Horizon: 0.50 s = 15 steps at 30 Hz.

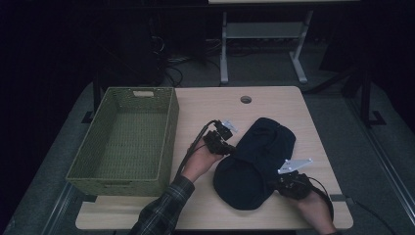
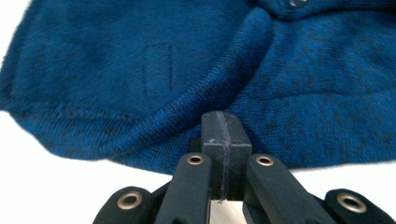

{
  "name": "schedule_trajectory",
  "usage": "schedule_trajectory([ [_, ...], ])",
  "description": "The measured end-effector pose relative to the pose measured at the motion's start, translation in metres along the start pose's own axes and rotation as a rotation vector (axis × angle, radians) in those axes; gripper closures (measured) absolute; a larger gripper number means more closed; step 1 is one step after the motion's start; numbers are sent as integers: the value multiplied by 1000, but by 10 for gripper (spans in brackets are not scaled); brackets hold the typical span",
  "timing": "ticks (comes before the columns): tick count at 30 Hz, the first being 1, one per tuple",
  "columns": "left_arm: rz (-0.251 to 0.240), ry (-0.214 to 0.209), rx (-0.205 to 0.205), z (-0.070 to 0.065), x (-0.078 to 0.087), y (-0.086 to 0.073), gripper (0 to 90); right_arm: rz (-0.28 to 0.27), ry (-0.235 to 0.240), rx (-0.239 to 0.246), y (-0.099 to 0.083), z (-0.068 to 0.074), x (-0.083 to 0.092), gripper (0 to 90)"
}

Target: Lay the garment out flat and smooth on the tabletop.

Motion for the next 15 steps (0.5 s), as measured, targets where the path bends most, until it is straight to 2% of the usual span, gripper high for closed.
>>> schedule_trajectory([
  [2,5,-10,3,0,-7,5,896,0,-14,-6,-3,-3,2,898],
  [4,12,-18,-2,0,-14,10,896,0,-15,-19,-4,-6,3,898],
  [6,5,-29,11,-1,-22,14,896,1,-10,-18,-4,-8,4,898],
  [8,18,-23,0,-1,-31,17,896,1,-10,-16,-4,-8,3,899],
  [11,58,-27,4,0,-44,18,898,1,-11,-16,-5,-8,4,898],
  [13,99,-6,-11,0,-50,16,900,1,-13,-19,-5,-9,4,899],
  [15,105,0,-16,-1,-52,14,900,2,-15,-24,-6,-10,4,899],
])
Point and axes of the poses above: each handheld gripper's, and its own axes: x roughly backward along the jaws, y roughly out of its top, z roughly to its left, the point moved 1 cm from there along -x, roughly forward along the jaws, and after that the axes turned 9 degrees about z, right-handed, at the moved point
